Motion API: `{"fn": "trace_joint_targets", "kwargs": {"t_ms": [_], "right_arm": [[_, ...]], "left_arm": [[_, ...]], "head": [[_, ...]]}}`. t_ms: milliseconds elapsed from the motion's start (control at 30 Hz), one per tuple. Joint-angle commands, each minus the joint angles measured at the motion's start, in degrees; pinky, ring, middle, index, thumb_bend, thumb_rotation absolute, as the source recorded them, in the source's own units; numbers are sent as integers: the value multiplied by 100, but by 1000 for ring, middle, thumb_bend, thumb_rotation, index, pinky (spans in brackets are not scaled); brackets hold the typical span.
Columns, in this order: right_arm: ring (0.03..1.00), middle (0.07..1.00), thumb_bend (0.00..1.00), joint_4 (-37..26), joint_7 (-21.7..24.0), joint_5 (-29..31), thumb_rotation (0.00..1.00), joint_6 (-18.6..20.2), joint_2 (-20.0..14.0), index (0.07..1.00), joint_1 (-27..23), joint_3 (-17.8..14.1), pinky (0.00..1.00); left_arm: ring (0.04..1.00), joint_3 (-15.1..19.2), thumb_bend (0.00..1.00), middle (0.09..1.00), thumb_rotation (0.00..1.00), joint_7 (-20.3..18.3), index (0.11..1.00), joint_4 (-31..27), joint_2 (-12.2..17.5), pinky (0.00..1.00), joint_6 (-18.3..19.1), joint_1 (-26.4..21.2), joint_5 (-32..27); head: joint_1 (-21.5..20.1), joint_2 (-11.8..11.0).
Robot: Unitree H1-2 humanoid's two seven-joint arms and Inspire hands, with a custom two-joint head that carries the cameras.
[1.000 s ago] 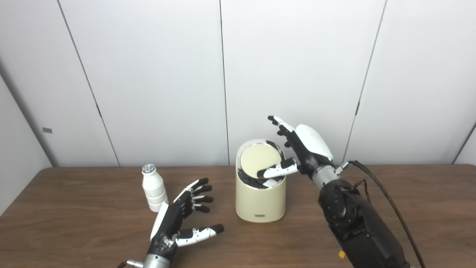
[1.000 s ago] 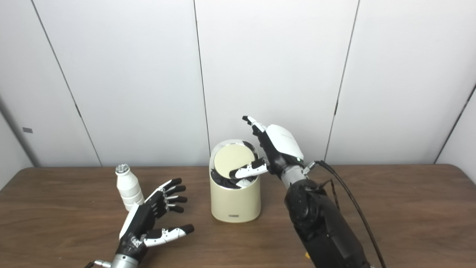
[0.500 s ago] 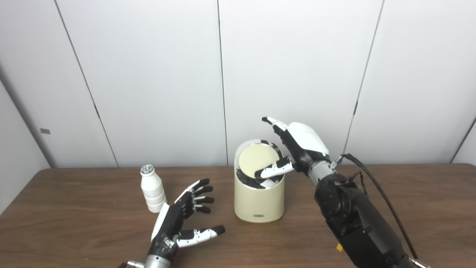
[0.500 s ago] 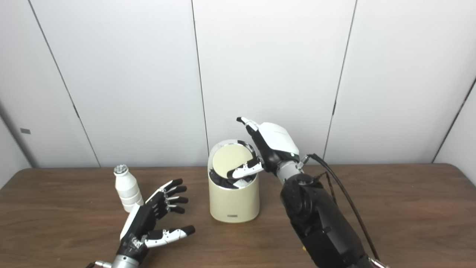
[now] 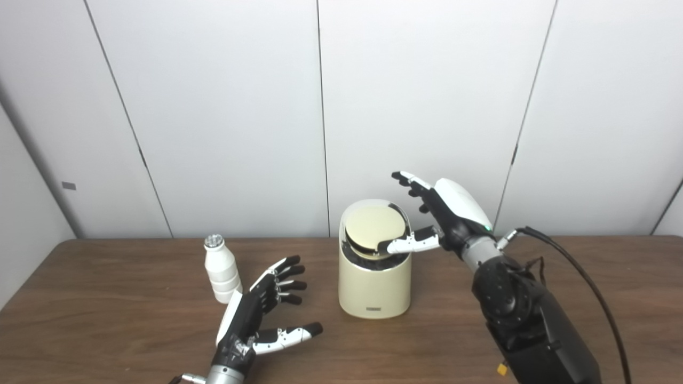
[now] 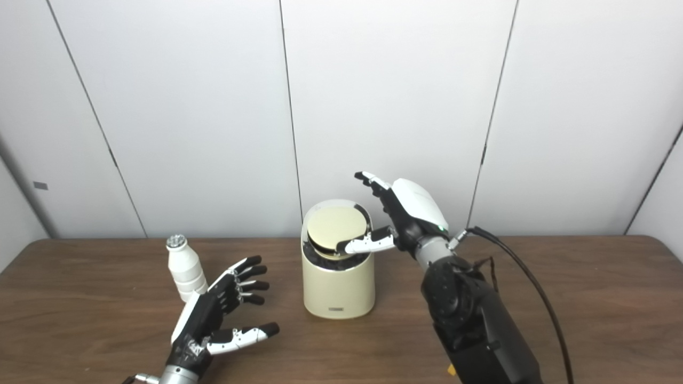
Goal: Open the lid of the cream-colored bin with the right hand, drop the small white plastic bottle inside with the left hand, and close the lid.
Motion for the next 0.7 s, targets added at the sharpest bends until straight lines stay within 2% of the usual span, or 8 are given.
{"fn": "trace_joint_targets", "kwargs": {"t_ms": [0,67,167,300,367,500,667], "right_arm": [[841,888,827,-331,-308,272,312,-188,124,881,-46,-280,689],[820,881,787,-408,-441,442,305,-289,178,873,103,-441,657],[790,864,743,-430,-672,782,359,-544,235,868,385,-704,606],[812,858,740,-455,-881,1340,392,-705,399,870,821,-1082,655],[825,854,756,-422,-944,1628,339,-920,453,867,1047,-1218,713],[798,839,784,-301,-1037,1957,238,-1431,429,854,1509,-1295,655],[795,869,836,-135,-1188,2298,211,-1895,549,870,1972,-1350,695]], "left_arm": [[732,19,795,823,37,-24,877,-132,23,632,-95,-151,-80],[727,20,794,821,39,-30,876,-120,33,628,-109,-153,-77],[725,19,790,820,33,-32,873,-97,49,620,-140,-157,-54],[719,24,795,813,39,-42,870,-48,56,620,-187,-171,-73],[720,26,796,814,44,-31,870,-52,49,620,-177,-169,-69],[724,32,800,816,49,-27,870,-84,46,625,-140,-158,-72],[723,35,794,816,44,-36,871,-119,57,632,-136,-144,-78]], "head": [[3,6],[3,8],[-24,0],[-44,-10],[-44,-10],[-52,-45],[-59,-30]]}}
